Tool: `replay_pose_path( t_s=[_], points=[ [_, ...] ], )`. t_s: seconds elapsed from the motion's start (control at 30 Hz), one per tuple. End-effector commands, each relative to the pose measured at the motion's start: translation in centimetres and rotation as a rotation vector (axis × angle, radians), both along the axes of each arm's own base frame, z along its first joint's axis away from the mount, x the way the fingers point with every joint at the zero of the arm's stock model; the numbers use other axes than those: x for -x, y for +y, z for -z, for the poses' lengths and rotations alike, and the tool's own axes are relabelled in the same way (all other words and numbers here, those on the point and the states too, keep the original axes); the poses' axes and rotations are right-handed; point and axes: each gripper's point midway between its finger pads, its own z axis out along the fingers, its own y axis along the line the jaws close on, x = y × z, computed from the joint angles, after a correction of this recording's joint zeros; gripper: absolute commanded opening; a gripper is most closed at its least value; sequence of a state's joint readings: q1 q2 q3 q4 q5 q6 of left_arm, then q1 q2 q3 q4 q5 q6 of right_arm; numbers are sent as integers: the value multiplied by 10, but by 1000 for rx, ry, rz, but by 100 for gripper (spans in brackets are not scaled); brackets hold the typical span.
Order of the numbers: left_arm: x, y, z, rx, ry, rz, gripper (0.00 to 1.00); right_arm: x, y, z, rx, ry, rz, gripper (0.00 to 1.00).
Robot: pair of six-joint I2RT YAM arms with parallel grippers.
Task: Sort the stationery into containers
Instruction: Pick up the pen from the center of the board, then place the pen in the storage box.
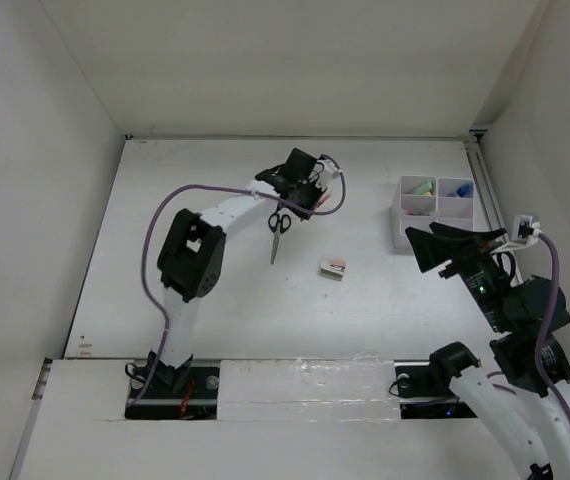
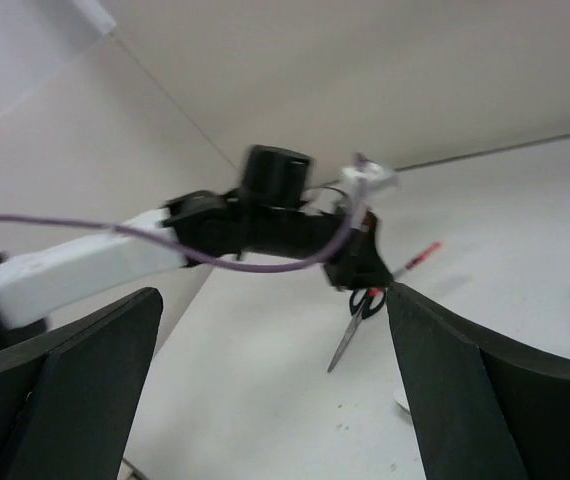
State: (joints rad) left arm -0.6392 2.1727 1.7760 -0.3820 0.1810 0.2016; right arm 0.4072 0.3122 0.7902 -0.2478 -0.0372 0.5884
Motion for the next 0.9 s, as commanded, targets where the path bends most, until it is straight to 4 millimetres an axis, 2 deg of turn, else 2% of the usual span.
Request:
replay_pose_path(
  t_s=[0.0, 0.03, 0.1, 0.13, 0.23, 0.27, 0.33, 0.37, 0.4, 0.43, 0.47, 0.5, 0.53, 0.57, 0.6, 0.67, 0.7, 0.87],
  points=[
    [13, -9, -144, 258, -233, -57, 0, -17, -9, -12, -62, 0, 80, 100],
    [29, -11, -178, 321, -285, -42, 0, -20, -12, -15, -69, 2, 107, 100],
    [46, -15, -189, 356, -315, -47, 0, -32, -9, -14, -89, 28, 113, 100],
    [63, -21, -207, 384, -337, -44, 0, -36, -7, -20, -99, 8, 112, 100],
    [86, -28, -212, 439, -312, -48, 0, -57, 19, -18, -78, 28, 31, 100],
    [97, -27, -227, 484, -324, -47, 0, -60, 28, -21, -76, 32, -10, 100],
    [108, -27, -225, 550, -305, -40, 0, -77, 41, -14, -62, 71, -36, 100],
    [120, -24, -241, 615, -304, -28, 0, -83, 44, -19, -82, 59, -40, 100],
    [128, -26, -239, 638, -303, -19, 0, -86, 48, -20, -90, 55, -54, 100],
    [134, -25, -243, 657, -315, -8, 0, -94, 54, -12, -89, 76, -67, 100],
    [148, -31, -247, 680, -313, 32, 0, -97, 58, -15, -108, 55, -84, 100],
    [156, -30, -259, 702, -330, 42, 0, -96, 65, -17, -111, 48, -125, 100],
    [161, -33, -254, 694, -323, 46, 0, -98, 69, -14, -104, 42, -147, 100],
    [166, -33, -262, 703, -331, 51, 0, -102, 78, -6, -117, 67, -184, 100],
    [170, -35, -264, 700, -329, 53, 0, -97, 85, -15, -129, 33, -239, 100],
    [175, -38, -267, 699, -323, 66, 0, -102, 92, -4, -145, 44, -266, 100],
    [179, -40, -267, 701, -319, 76, 0, -101, 94, -11, -163, 18, -287, 100],
    [182, -37, -260, 702, -320, 76, 0, -113, 92, -3, -168, 46, -243, 95]
  ],
)
